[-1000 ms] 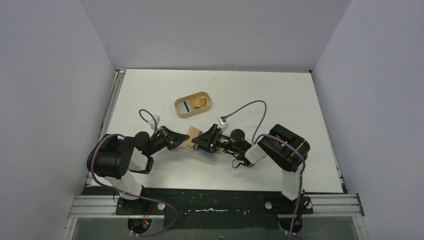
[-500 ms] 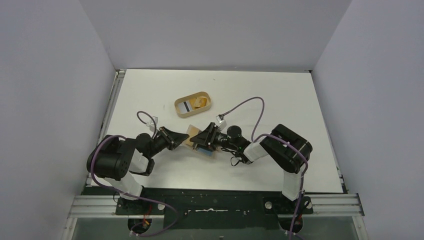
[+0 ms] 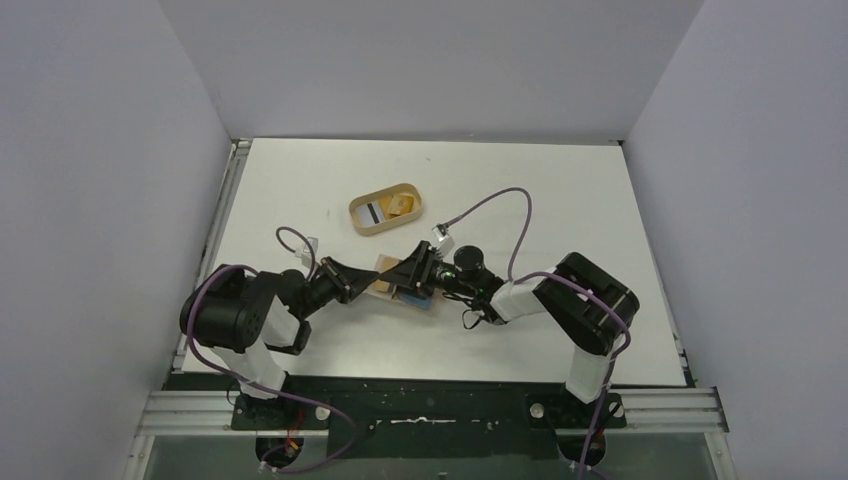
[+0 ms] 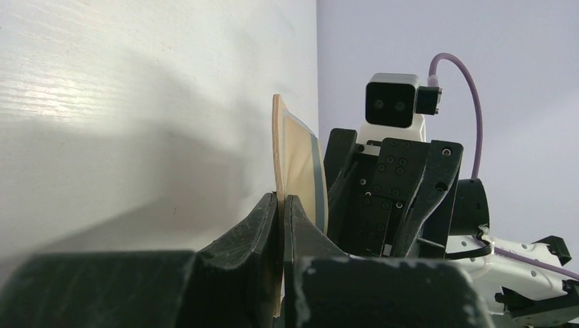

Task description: Take the credit cards out of the card holder

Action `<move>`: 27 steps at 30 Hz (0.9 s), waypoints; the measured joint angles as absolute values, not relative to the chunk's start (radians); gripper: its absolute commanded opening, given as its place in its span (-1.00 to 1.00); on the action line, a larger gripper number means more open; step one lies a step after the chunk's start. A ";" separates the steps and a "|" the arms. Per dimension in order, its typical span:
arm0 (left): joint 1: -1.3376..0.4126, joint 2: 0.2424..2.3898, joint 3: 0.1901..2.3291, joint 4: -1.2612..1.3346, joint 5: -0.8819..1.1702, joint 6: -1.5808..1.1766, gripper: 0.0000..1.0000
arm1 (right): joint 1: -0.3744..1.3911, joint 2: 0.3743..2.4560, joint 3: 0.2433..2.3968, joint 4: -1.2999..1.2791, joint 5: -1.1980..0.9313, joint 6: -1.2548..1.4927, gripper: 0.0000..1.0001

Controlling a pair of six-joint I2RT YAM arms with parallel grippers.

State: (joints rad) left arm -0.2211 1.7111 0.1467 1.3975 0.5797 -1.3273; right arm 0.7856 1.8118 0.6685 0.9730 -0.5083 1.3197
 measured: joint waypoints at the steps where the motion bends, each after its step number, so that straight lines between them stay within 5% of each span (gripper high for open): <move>1: -0.222 1.716 0.147 1.402 0.582 -1.328 -1.00 | 0.786 1.808 0.666 0.970 -0.508 1.319 0.00; 23: -0.224 1.768 0.146 1.403 0.670 -1.328 -0.99 | 0.770 1.803 0.585 1.017 -0.536 1.321 -0.02; 27: -0.219 1.769 0.146 1.403 0.688 -1.327 -0.68 | 0.759 1.784 0.575 1.017 -0.543 1.321 -0.02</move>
State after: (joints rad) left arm -0.2188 1.7695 0.1463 1.4033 0.6884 -1.3273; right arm 0.7593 1.7844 0.5747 1.0172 -0.5426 1.3212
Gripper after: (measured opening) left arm 0.068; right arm 0.493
